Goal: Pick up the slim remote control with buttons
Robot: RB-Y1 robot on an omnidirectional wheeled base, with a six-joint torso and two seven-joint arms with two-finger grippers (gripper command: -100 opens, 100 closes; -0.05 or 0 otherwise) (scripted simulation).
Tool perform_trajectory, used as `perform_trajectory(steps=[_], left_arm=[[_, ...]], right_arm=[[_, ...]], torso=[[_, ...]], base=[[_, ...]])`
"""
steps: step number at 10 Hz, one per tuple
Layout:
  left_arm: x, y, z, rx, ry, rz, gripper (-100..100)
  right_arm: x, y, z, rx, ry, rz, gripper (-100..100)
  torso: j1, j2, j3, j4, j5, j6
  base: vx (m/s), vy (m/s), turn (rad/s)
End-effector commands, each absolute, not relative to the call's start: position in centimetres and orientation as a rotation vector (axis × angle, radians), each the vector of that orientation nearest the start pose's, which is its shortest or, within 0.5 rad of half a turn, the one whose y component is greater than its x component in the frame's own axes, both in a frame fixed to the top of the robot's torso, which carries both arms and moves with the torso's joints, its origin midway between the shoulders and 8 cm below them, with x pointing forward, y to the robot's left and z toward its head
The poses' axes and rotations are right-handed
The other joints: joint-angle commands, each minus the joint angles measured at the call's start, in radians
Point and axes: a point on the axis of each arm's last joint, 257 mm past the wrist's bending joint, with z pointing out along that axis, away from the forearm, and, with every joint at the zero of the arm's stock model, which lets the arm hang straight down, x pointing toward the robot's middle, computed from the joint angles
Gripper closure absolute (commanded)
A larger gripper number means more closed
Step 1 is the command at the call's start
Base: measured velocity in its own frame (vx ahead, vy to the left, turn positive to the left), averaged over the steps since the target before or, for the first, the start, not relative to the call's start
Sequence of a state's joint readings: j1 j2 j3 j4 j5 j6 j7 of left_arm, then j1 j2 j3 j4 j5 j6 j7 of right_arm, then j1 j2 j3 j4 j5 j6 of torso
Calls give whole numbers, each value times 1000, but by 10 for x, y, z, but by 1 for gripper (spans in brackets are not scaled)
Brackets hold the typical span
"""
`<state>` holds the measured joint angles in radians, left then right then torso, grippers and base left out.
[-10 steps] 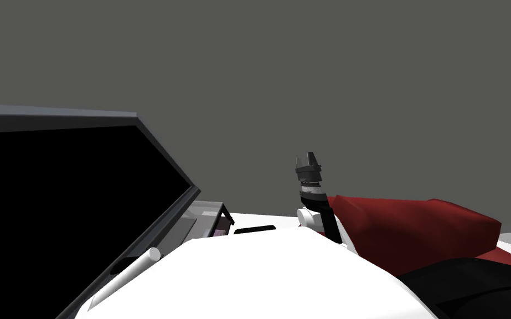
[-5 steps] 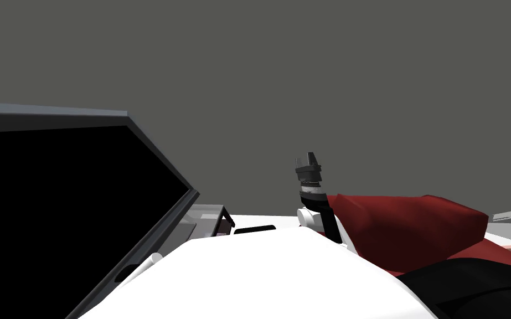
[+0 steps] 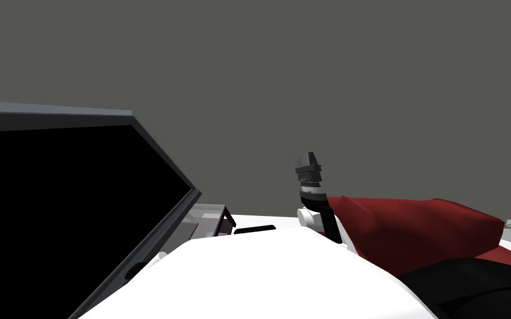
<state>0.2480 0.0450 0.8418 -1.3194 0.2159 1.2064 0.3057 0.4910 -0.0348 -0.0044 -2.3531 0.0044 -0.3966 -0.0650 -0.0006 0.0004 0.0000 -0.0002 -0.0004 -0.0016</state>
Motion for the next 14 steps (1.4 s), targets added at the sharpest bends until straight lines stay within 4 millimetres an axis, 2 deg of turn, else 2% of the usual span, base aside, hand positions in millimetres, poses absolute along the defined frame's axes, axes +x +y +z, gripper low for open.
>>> perform_trajectory(steps=[1,2,3,7,8,9,12,13,14], left_arm=[[73,450,-573,-3101,443,6,-100],[73,451,-571,-3103,440,7,-100],[73,451,-571,-3101,440,6,100],[72,449,-572,-3107,438,7,100],[72,449,-572,-3107,439,7,0],[72,456,-563,-3102,429,6,100],[71,464,-550,-3103,412,6,100],[72,464,-552,-3100,417,4,100],[71,465,-551,-3102,417,5,0]], right_arm=[[347,-275,40,674,640,1354,0],[347,-275,40,674,640,1354,0],[347,-275,40,674,640,1354,0],[347,-275,40,674,640,1354,0],[347,-275,40,674,640,1354,0],[347,-275,40,674,640,1354,0],[347,-275,40,674,640,1354,0],[347,-275,40,674,640,1354,0],[347,-275,40,674,640,1354,0]], torso=[[0,0,0,0,0,0],[0,0,0,0,0,0],[-1,0,0,0,0,0],[1,0,0,0,0,1],[1,0,0,0,0,1],[1,0,0,0,0,1],[-1,2,1,1,-1,1],[-1,2,1,1,-1,0],[0,1,1,1,-1,0]], base=[[13,25,31],[6,10,4],[0,0,0],[0,0,0],[0,0,0],[-10,-24,-57],[-19,-31,-41],[-6,-12,-3],[0,0,0]])
